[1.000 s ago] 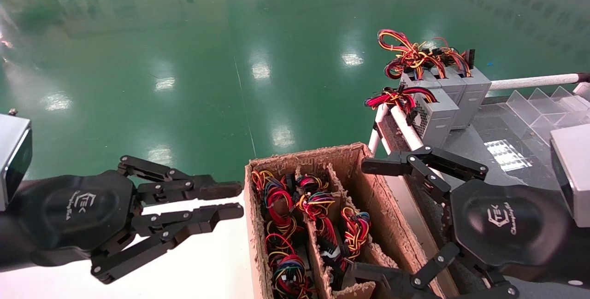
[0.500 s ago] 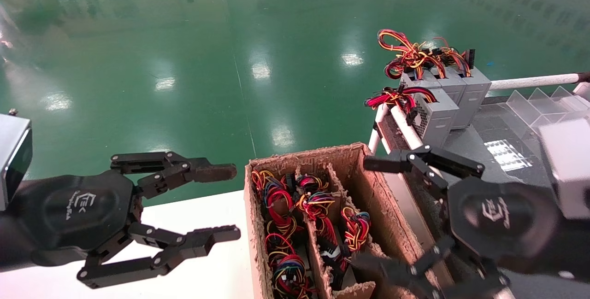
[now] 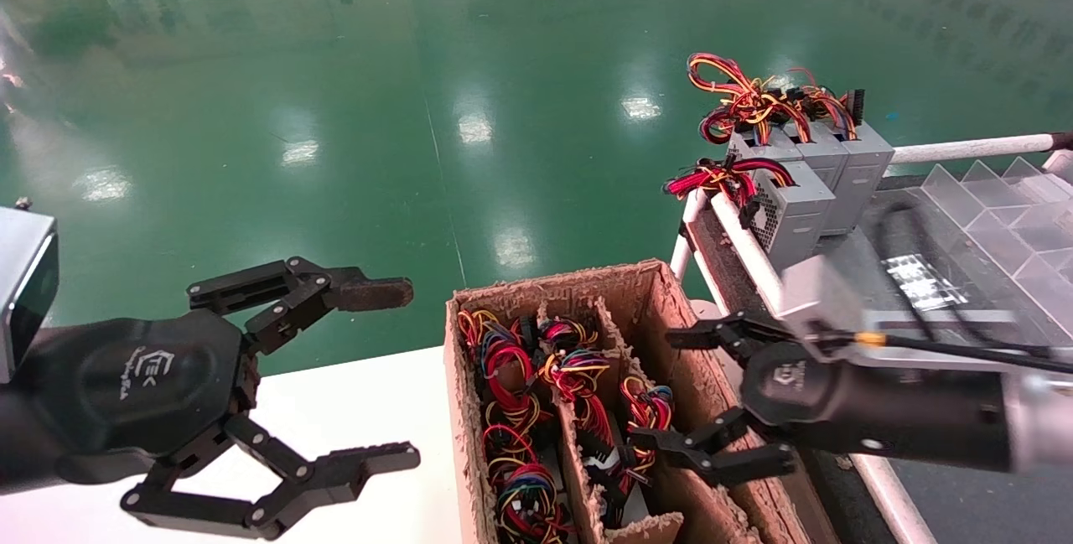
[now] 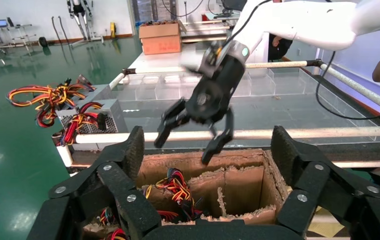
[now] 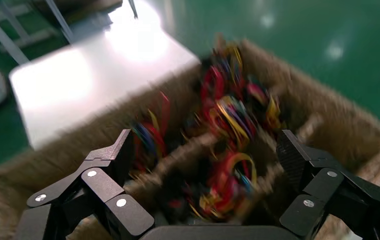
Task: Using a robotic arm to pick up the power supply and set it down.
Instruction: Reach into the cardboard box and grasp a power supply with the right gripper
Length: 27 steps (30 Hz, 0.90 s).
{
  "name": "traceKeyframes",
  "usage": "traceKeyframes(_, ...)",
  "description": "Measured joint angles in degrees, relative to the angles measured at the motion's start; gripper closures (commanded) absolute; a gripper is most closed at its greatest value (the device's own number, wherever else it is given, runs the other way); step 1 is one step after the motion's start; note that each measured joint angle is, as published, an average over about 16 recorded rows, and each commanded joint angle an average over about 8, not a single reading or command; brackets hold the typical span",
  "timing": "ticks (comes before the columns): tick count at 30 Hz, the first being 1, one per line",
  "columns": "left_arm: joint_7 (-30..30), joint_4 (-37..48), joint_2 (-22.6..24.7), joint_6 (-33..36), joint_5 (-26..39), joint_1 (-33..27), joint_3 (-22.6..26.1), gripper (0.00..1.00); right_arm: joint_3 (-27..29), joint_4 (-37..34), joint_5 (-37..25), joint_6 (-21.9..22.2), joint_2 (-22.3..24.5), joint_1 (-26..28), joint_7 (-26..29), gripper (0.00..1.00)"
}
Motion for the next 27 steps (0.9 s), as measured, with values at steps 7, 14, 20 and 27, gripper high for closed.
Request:
traceKeyframes(7, 0.00, 0.00, 0.00, 0.00, 0.00, 0.00, 0.00, 0.00, -3.22, -1.93, -6.00, 1.37, -2.46, 2.16, 2.52, 1.00)
traceKeyframes(14, 0.00, 0.00, 0.00, 0.00, 0.00, 0.00, 0.01, 0.00, -4.03, -3.12, -7.11, 1.61, -3.25, 2.02, 2.95, 1.00)
traceKeyframes(20, 0.00, 0.00, 0.00, 0.00, -0.01, 0.00, 0.01, 0.00, -4.15, -3.93, -6.91, 1.47, -3.48, 1.44, 2.51, 1.00)
traceKeyframes(27, 0.01, 0.00, 0.00, 0.00, -0.01, 0.00, 0.01, 0.00, -4.32, -4.63, -6.84, 1.37, -3.86, 0.98, 1.94, 1.00)
